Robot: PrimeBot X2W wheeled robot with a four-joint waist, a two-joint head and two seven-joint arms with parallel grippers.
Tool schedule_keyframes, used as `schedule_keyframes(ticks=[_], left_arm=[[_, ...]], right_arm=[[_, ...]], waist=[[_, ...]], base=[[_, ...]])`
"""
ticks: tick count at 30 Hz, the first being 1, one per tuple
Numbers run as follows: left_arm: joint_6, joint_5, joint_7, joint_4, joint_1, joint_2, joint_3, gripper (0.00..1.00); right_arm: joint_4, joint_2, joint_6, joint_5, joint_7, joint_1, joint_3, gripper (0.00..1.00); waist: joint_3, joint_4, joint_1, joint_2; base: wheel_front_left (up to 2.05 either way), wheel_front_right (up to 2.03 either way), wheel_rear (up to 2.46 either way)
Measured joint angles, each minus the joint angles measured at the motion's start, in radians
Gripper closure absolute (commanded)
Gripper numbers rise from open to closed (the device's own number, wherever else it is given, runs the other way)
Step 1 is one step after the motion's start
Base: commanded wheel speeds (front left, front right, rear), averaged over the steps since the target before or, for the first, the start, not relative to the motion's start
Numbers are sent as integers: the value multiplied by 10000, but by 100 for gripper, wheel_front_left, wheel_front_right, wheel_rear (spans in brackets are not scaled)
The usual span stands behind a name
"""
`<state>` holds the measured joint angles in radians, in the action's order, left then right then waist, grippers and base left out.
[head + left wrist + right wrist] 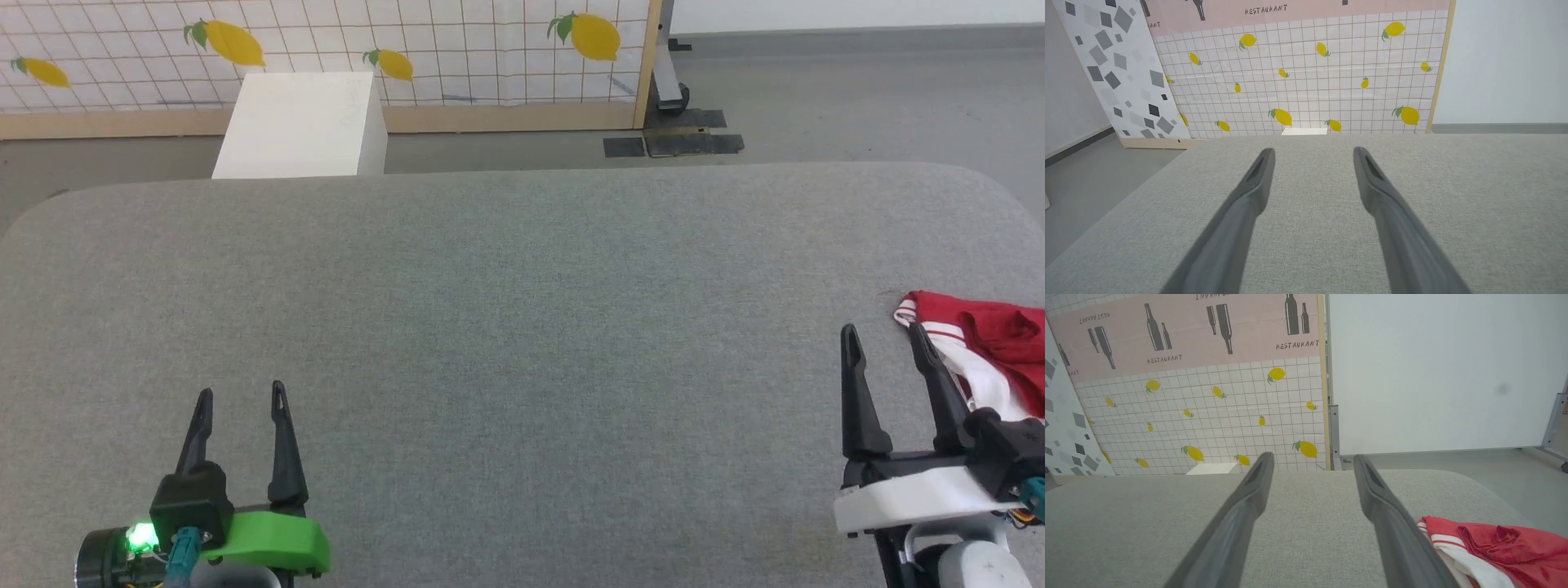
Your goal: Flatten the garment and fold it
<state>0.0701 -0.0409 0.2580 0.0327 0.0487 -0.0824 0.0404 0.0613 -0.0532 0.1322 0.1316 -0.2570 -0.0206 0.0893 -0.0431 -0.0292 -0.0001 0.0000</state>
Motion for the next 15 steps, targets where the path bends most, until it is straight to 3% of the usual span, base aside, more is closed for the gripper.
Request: schedule_keyframes(ticks=[15], left_arm=[[-443, -119, 0, 19, 3, 121, 48, 0]], right_arm=[[174, 4, 0, 107, 0, 162, -17, 0]], waist=[[-99, -48, 0, 0]], base=[[0, 0, 0]])
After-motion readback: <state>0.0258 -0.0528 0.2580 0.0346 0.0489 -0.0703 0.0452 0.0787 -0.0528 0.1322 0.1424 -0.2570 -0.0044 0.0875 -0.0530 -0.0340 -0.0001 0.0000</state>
